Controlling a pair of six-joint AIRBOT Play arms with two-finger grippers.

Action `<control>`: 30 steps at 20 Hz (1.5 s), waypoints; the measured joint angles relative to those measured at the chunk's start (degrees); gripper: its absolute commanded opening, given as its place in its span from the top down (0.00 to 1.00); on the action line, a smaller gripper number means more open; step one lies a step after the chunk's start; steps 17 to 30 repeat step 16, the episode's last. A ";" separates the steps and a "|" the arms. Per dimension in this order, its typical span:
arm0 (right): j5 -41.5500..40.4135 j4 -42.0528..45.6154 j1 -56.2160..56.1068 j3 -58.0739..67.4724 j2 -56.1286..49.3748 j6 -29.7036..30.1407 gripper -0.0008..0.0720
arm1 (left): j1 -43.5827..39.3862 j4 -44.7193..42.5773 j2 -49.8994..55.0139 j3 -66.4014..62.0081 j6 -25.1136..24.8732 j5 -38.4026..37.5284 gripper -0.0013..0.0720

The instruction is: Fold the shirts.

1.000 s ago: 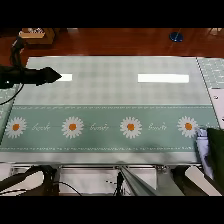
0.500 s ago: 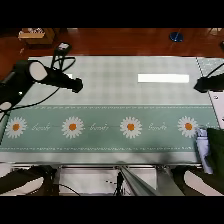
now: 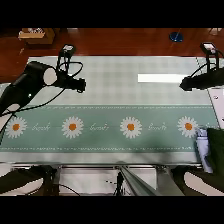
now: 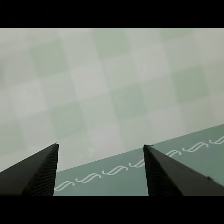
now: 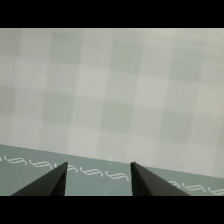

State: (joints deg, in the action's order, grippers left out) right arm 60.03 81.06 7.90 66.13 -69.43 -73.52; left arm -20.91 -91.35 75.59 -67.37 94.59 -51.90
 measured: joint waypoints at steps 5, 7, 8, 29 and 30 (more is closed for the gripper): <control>-1.07 -0.44 -0.17 -0.04 -0.11 -0.02 0.33 | -0.09 -0.50 0.04 0.00 0.98 0.09 0.14; -1.25 -0.46 -0.17 -0.04 -0.11 -0.04 0.33 | -0.09 -0.50 0.04 0.00 1.18 0.07 0.14; -1.29 -0.50 -0.17 -0.04 -0.11 -0.04 0.33 | -0.09 -0.52 0.04 0.00 1.18 0.09 0.14; -1.44 -0.55 -0.17 -0.04 -0.11 -0.09 0.33 | -0.09 -0.57 0.04 0.00 1.25 0.09 0.14; -1.44 -0.55 -0.17 -0.04 -0.11 -0.09 0.33 | -0.09 -0.57 0.04 0.00 1.25 0.09 0.14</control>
